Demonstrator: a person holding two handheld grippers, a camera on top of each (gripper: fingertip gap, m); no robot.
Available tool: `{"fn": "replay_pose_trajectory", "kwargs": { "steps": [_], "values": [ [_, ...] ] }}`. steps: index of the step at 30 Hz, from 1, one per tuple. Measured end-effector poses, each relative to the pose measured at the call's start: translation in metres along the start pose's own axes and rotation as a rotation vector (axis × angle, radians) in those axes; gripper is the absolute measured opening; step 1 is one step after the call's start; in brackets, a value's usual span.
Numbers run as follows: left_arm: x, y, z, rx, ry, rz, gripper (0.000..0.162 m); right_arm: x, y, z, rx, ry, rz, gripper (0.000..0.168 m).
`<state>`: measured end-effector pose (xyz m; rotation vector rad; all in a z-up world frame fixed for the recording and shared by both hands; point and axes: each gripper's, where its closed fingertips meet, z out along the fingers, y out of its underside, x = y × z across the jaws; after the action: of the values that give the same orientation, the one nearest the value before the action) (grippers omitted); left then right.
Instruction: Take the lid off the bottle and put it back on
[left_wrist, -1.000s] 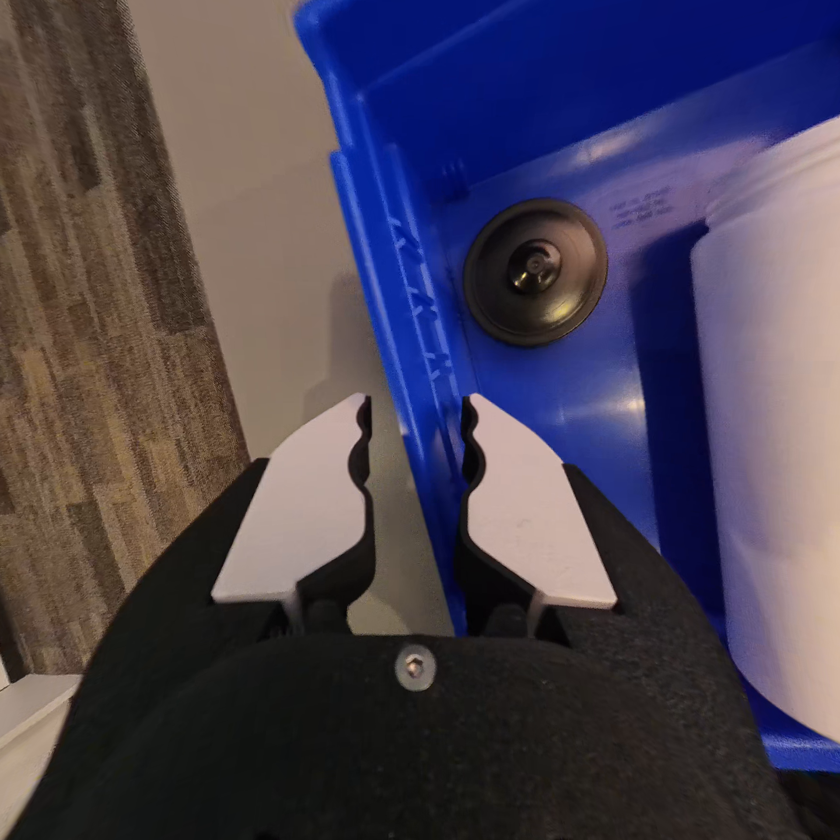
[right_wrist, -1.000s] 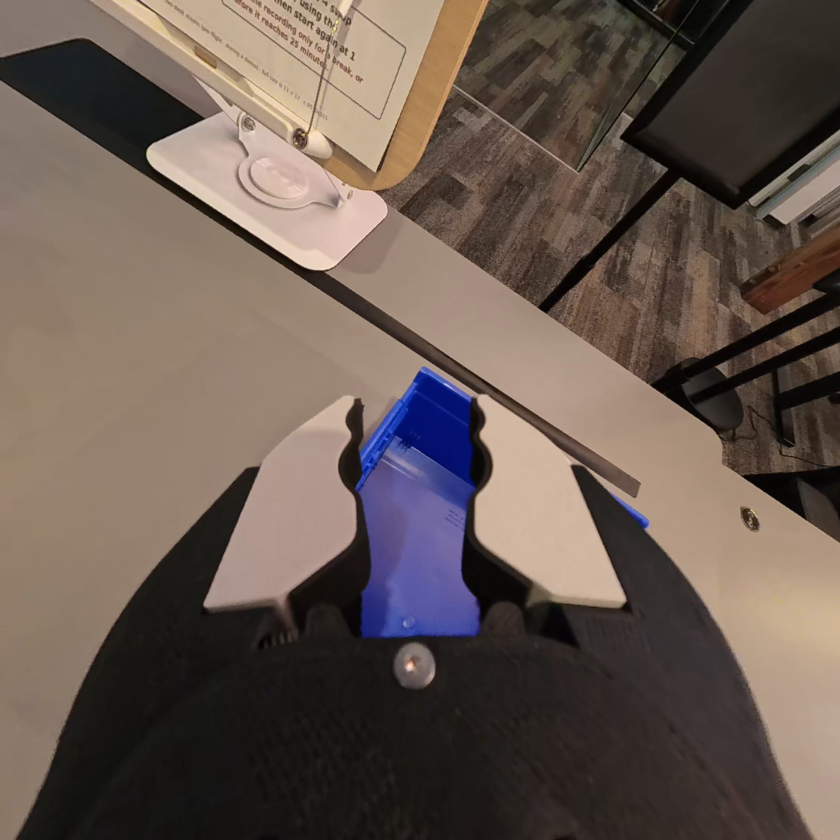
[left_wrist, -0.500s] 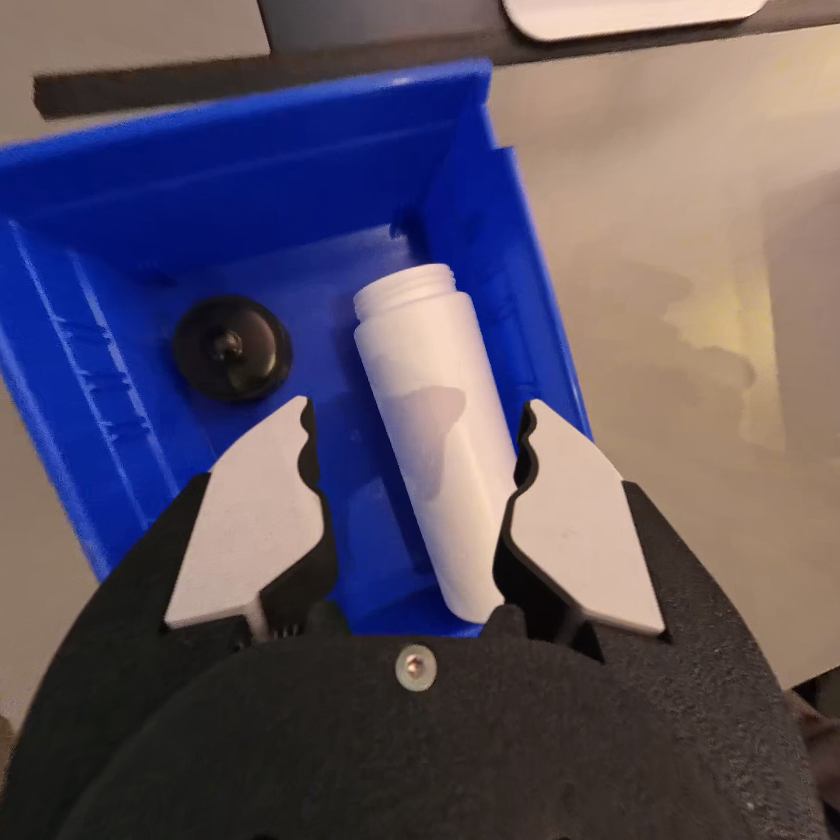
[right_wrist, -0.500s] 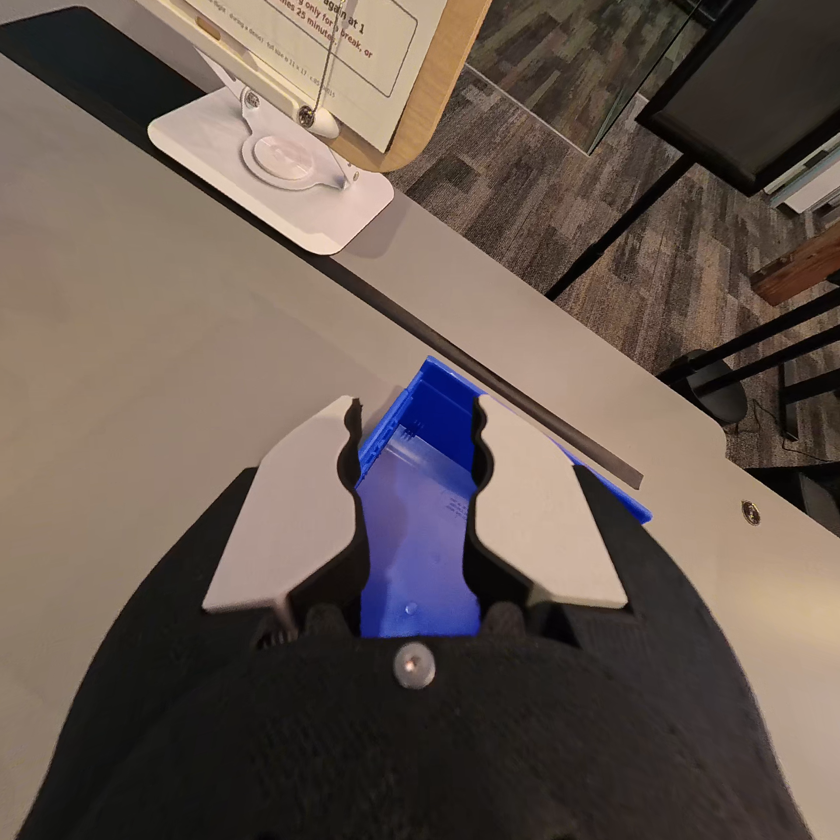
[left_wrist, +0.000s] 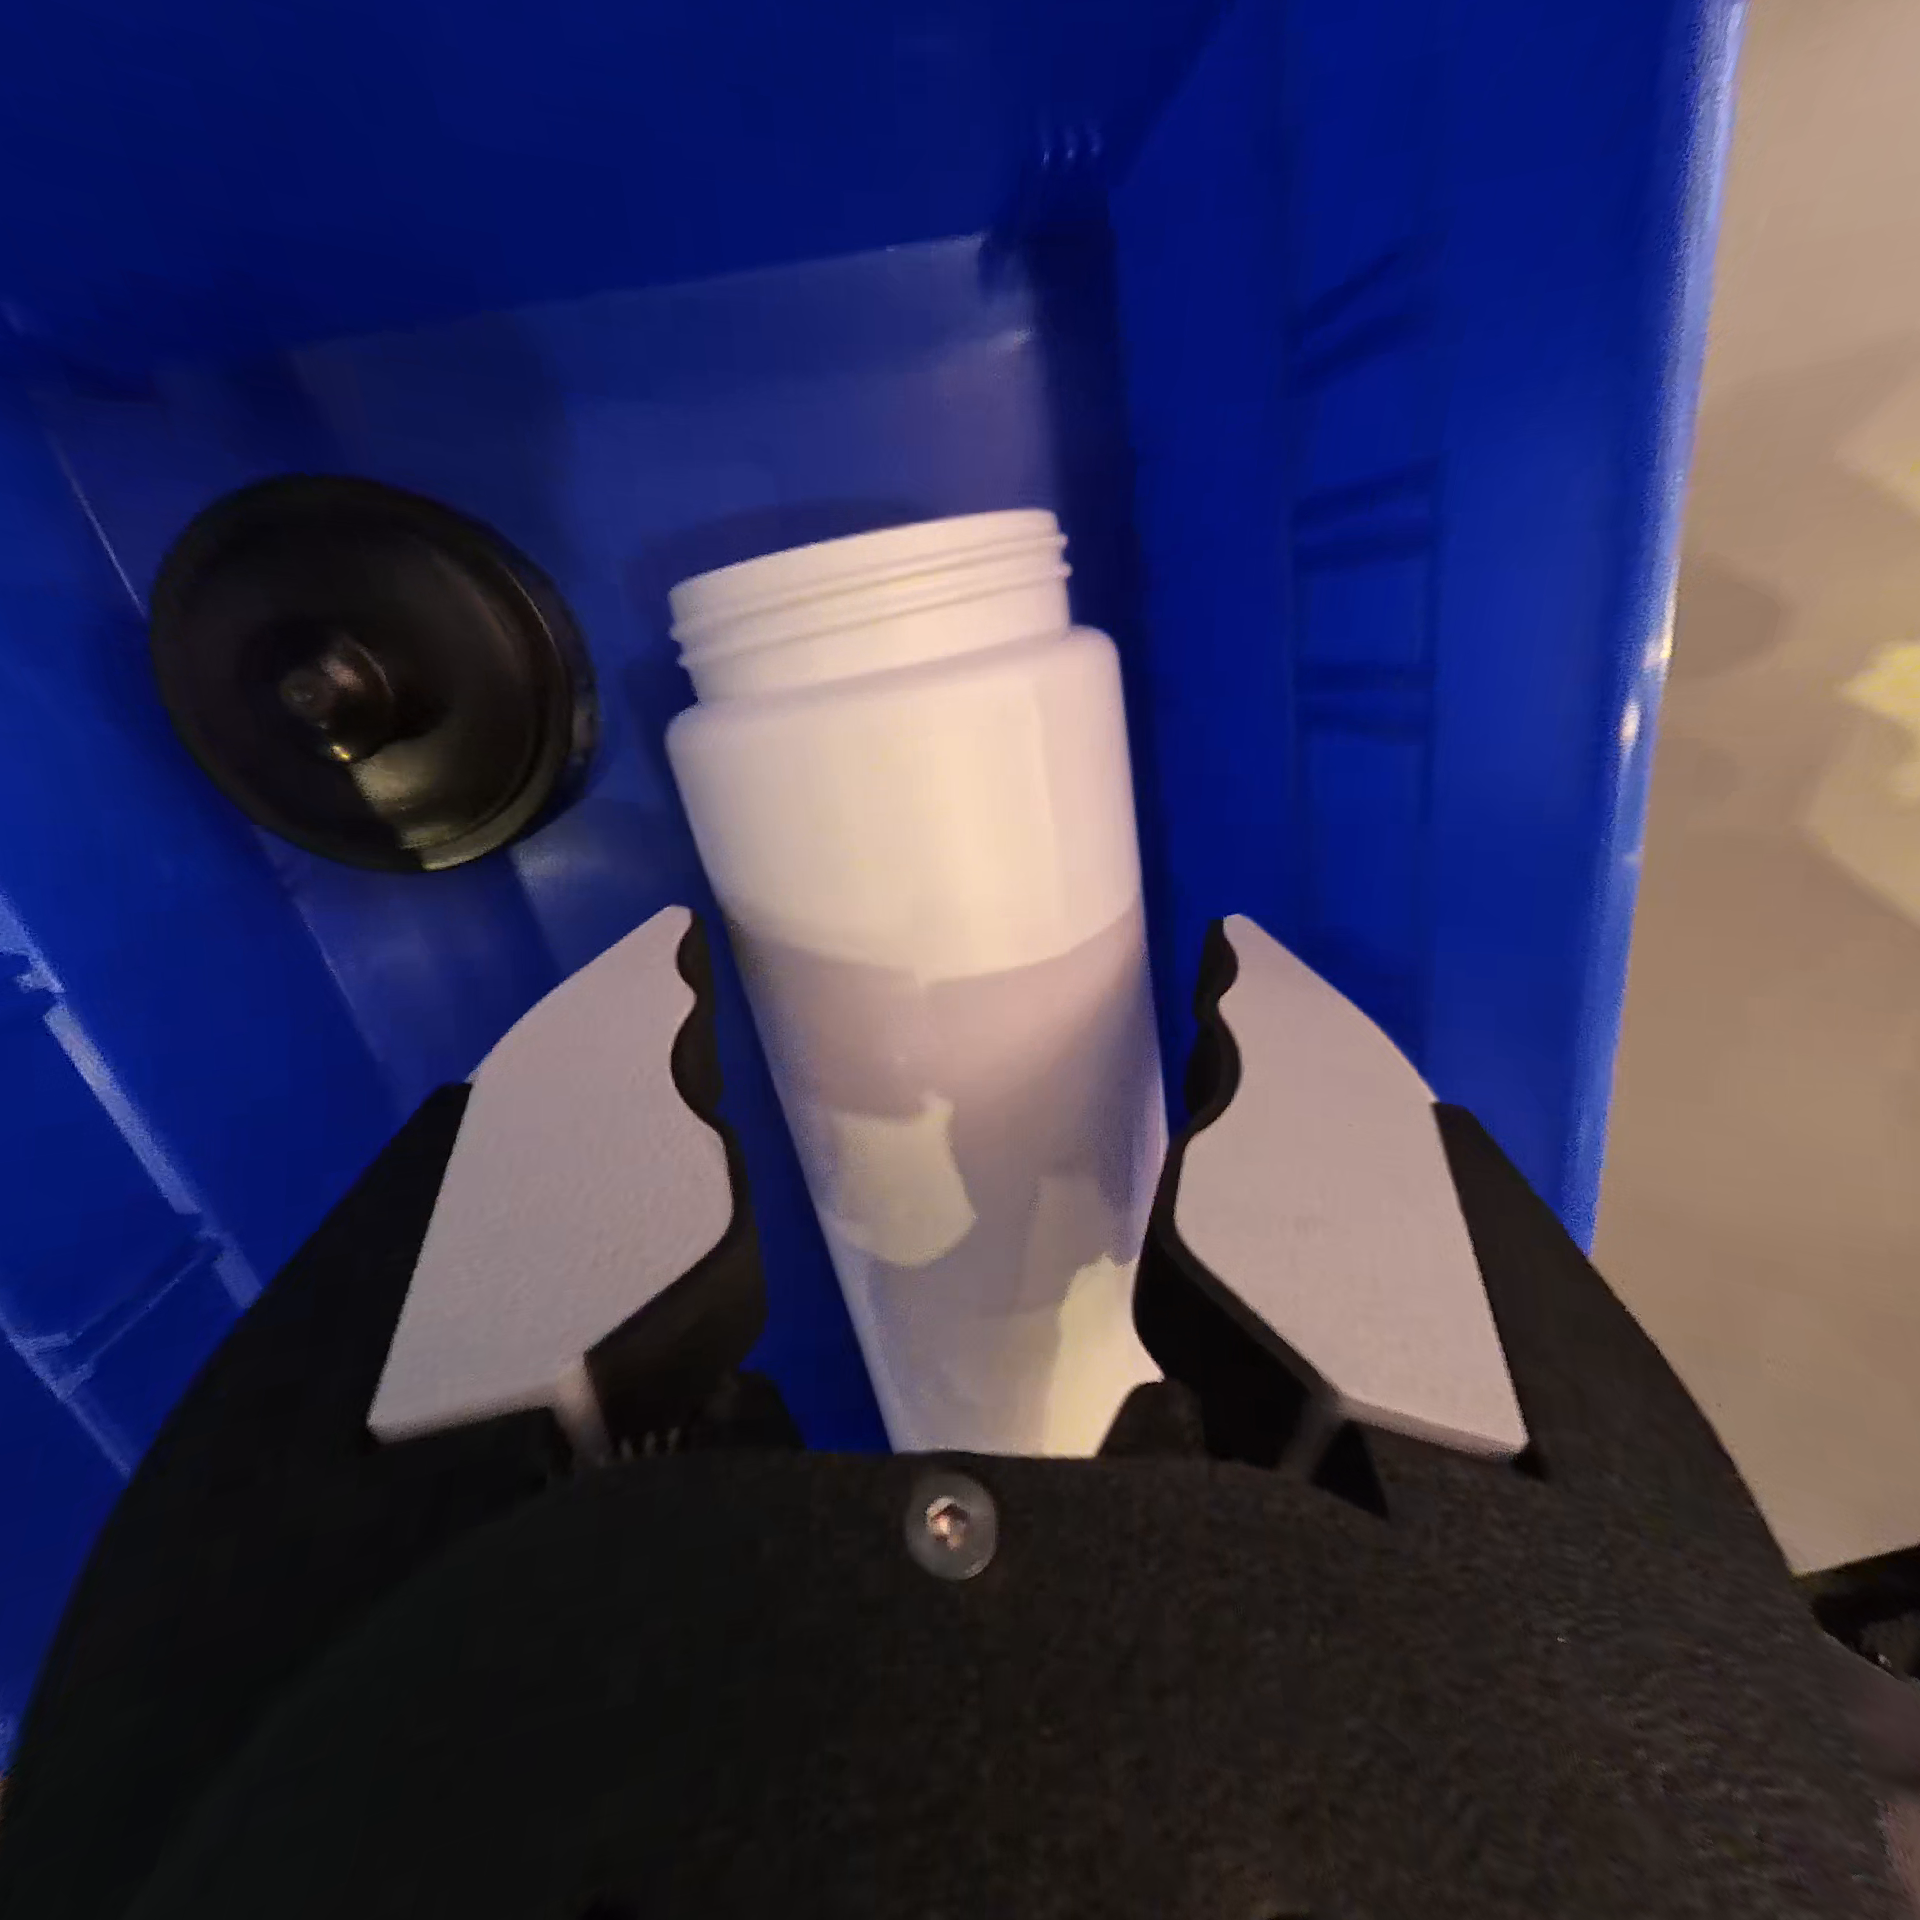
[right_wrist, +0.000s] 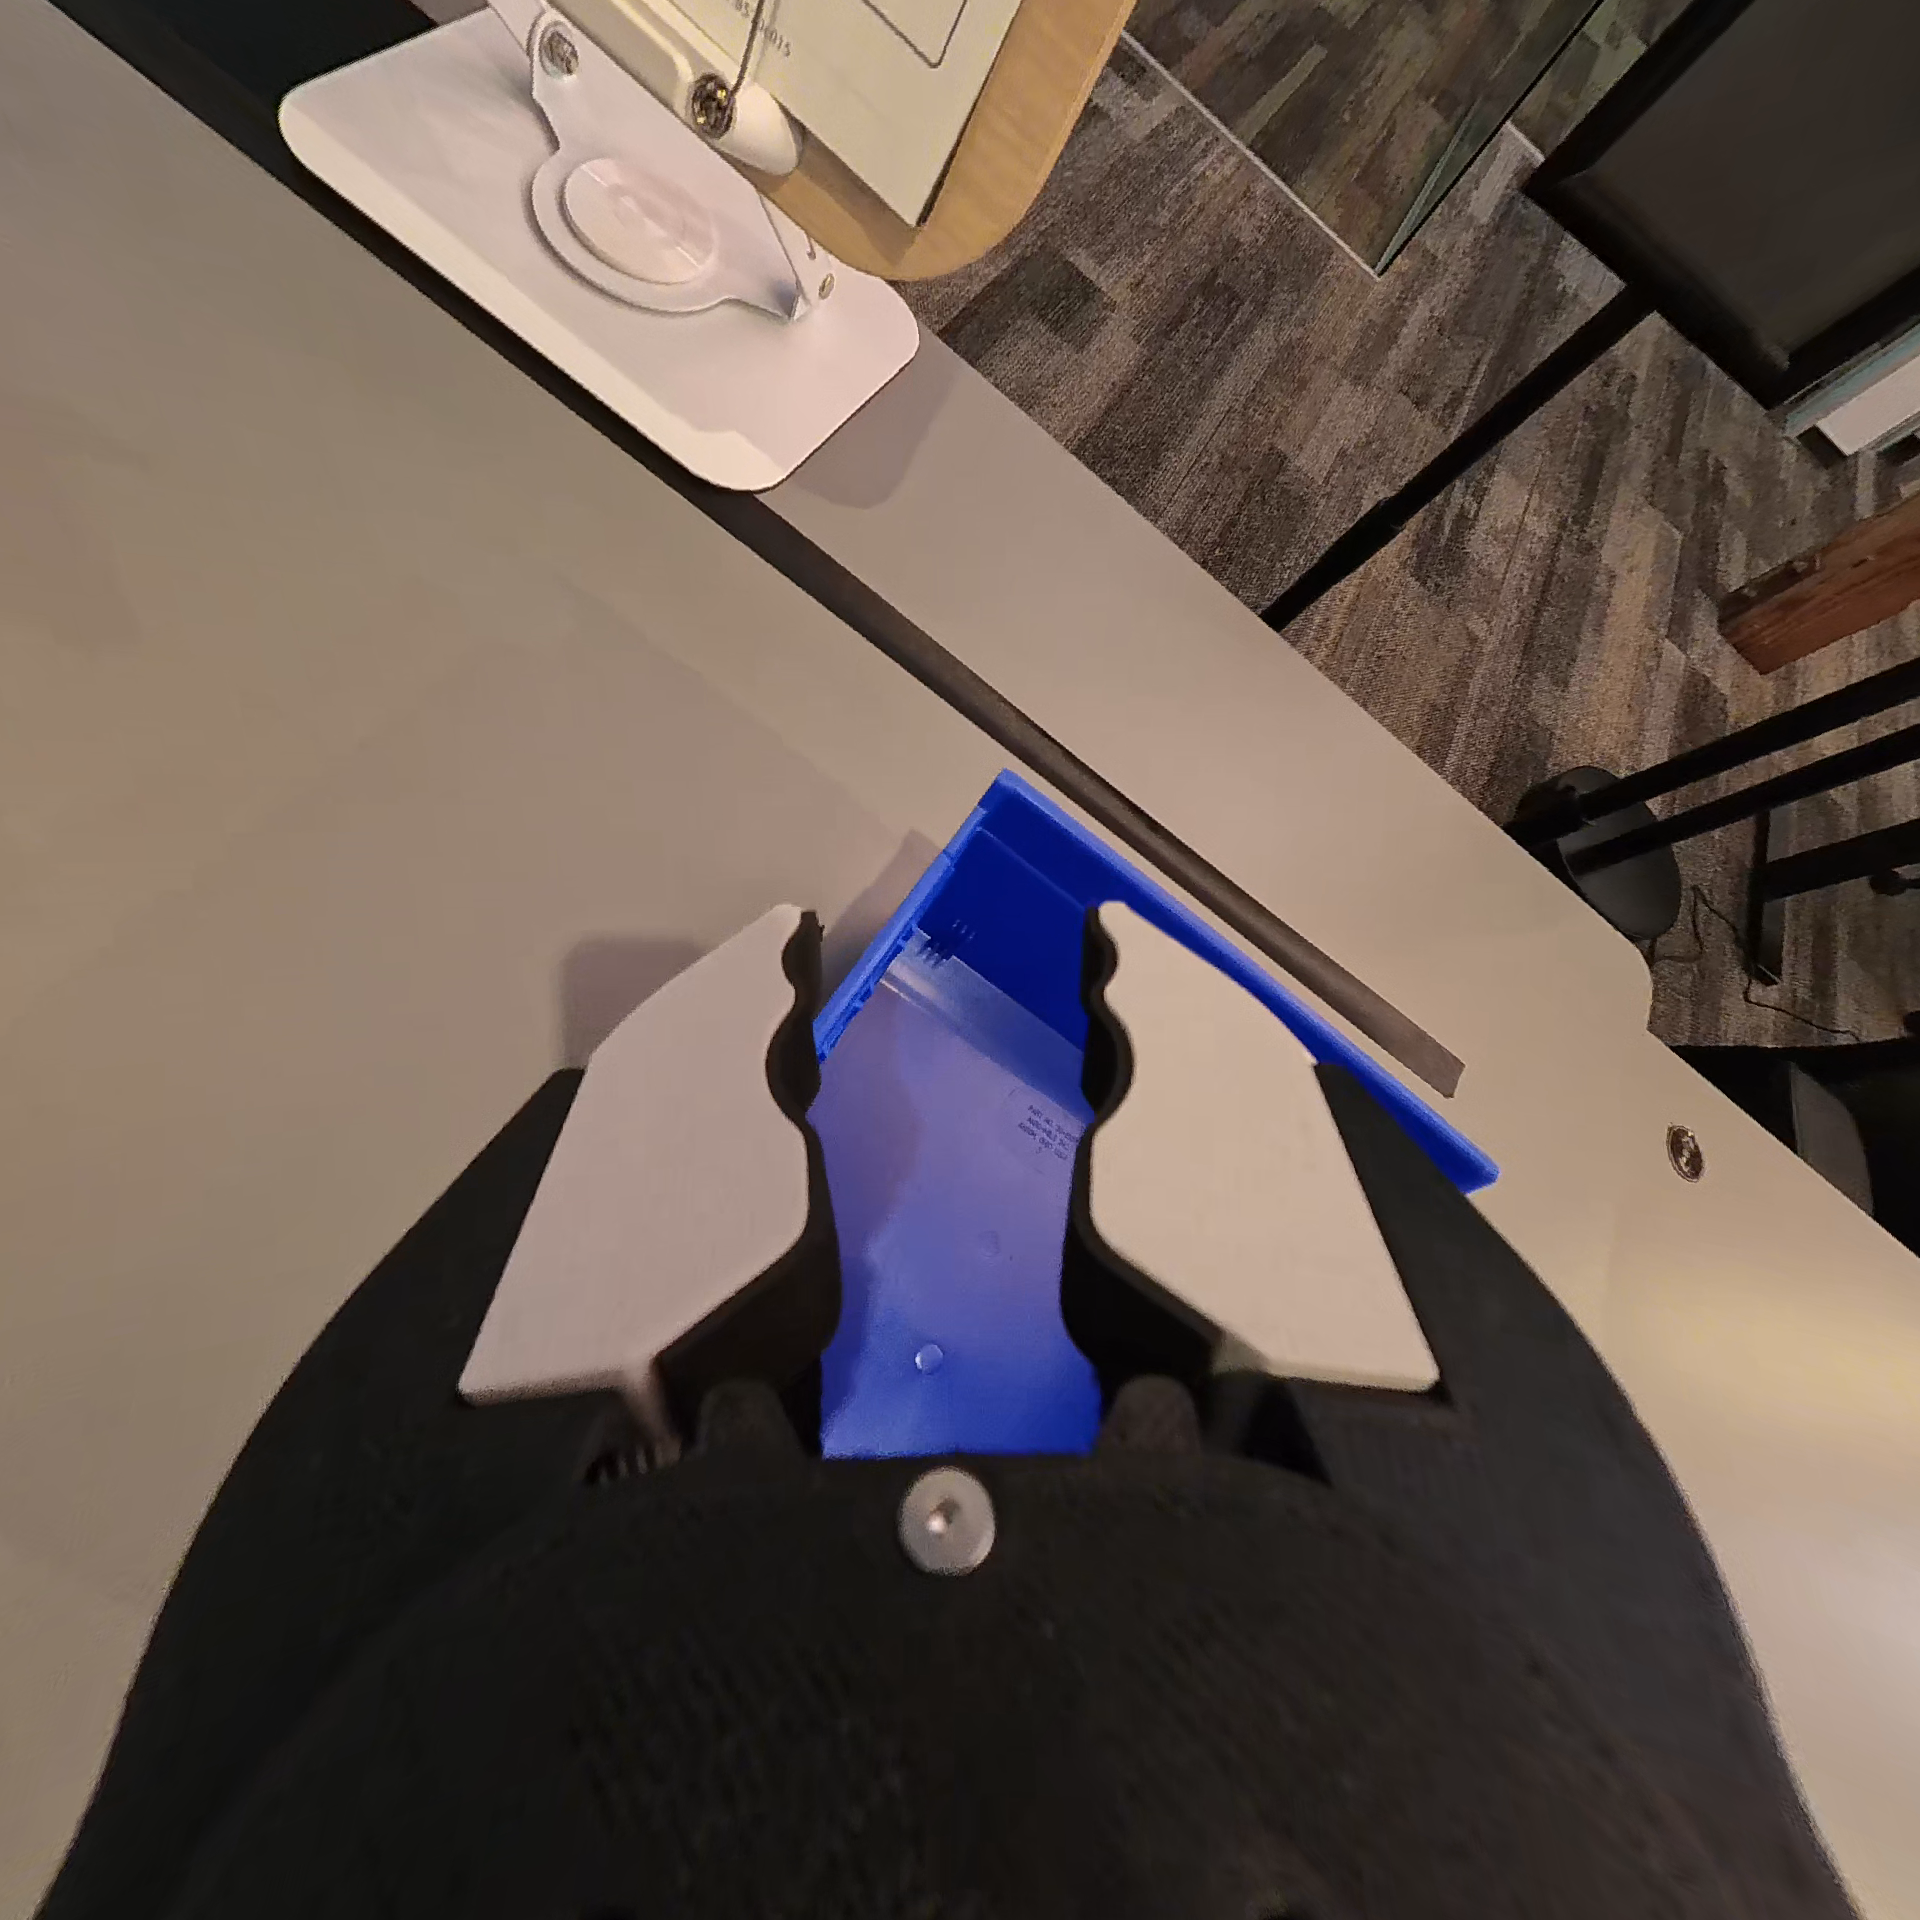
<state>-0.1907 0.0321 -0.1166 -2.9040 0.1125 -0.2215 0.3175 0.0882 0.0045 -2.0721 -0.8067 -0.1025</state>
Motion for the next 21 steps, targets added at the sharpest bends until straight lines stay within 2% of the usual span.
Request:
{"fn": "replay_pose_trajectory", "kwargs": {
  "steps": [5,15,21],
  "values": [
    [-0.009,0.007,0.009,-0.058,-0.076,0.014,0.085,-0.005,0.004,0.005,-0.030,-0.006,-0.028,0.050],
    [-0.007,0.013,0.010,-0.109,-0.126,0.076,0.086,-0.014,0.010,0.015,-0.079,-0.002,-0.093,0.050],
    [-0.006,0.012,-0.004,-0.086,-0.125,0.100,0.085,-0.015,0.010,0.017,-0.084,-0.002,-0.104,0.050]
  ]
}}
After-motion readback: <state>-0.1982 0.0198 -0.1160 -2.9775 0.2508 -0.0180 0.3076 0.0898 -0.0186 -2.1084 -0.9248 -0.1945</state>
